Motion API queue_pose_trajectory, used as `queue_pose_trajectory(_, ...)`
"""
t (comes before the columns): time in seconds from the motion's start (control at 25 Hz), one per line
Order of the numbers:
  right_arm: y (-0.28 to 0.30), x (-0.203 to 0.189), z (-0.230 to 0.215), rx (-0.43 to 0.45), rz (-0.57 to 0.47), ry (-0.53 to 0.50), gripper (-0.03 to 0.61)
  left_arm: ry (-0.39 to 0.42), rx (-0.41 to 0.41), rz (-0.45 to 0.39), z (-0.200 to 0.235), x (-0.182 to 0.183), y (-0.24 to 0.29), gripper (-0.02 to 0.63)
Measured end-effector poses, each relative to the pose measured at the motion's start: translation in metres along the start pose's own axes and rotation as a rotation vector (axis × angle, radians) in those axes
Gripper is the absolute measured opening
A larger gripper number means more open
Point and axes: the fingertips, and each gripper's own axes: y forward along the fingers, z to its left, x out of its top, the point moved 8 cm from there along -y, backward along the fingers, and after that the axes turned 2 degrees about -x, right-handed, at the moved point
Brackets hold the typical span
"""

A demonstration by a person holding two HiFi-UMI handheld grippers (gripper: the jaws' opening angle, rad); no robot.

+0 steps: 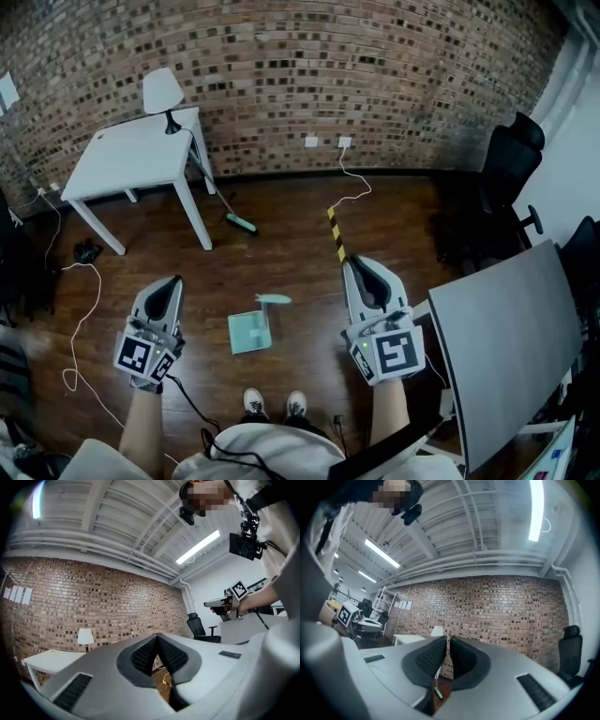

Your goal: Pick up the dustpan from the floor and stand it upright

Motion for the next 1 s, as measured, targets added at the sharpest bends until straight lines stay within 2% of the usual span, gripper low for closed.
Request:
queue_pose_trajectory(0.4,-0.010,0.001,0.033,-0.006,0.030,0.013,0.028,-0.041,0.004,-0.012,0.002,-0.004,-0.019,-0.003)
queue_pose_trajectory(0.64,-0.028,0.015,0.060,0.009,-0.010,0.021,0.028,-0.005,0.024,-0.009,0.001,0.003,-0.041,-0.003)
queue_pose_trajectory(0.84,-0.058,0.027,0.083,0.077,-0.076,0.051,0.028,0.018,0.068,-0.014,-0.043,0.023,-0.073,-0.003)
queue_pose_trajectory(1.0,-0.111,0.037,0.096,0.118,-0.117,0.096,0.028,0.026,0.090,-0.018,-0.096,0.036,-0.114,-0.003)
